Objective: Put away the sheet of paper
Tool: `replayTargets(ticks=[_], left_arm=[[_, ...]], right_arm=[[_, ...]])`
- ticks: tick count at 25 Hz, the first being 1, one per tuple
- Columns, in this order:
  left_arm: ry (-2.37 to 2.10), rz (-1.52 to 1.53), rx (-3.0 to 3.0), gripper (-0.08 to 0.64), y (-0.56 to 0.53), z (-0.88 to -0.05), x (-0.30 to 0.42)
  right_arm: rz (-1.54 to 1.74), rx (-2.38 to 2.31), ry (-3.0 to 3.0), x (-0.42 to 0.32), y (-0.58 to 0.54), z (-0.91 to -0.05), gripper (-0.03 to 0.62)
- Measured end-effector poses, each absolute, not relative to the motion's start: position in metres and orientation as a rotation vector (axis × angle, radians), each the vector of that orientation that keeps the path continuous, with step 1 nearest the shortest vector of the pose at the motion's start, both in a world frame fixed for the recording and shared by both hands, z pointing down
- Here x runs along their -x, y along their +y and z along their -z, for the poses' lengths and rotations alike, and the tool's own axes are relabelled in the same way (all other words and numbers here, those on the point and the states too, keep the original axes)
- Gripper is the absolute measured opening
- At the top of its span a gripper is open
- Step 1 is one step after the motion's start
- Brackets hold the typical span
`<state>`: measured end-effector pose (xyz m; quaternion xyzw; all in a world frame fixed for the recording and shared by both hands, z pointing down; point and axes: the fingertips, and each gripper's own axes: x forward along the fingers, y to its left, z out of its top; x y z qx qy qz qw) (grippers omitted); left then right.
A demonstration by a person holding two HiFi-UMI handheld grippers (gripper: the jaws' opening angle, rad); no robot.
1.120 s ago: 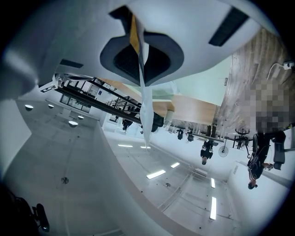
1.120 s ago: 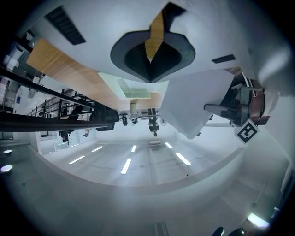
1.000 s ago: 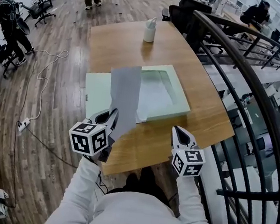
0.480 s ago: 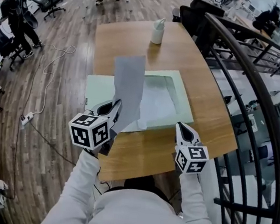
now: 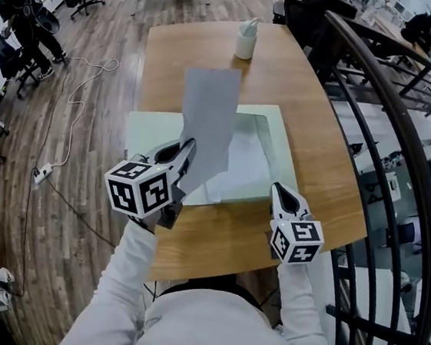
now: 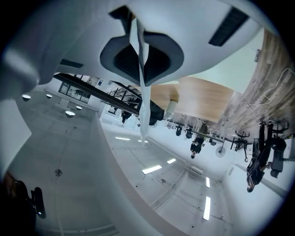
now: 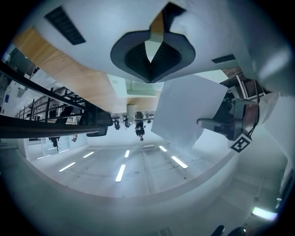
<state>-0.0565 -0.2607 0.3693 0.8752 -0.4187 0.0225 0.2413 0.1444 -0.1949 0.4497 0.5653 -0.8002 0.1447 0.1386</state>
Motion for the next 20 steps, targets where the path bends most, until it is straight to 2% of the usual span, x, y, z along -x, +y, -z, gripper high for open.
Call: replayTargets(ticks=[12, 20], left_arm=[[-1.045, 0.008, -2.042, 0.017, -0.276, -0.456, 0.068], [-1.079, -0.095, -1.908, 0.016, -0.273, -0.502, 0.087]], right_arm=[[-0.458, -1.584, -2.315, -0.154, -0.209, -0.466, 0.028], [-0.479, -1.547, -2.322, -0.151, -0.212, -0.475, 0.028]])
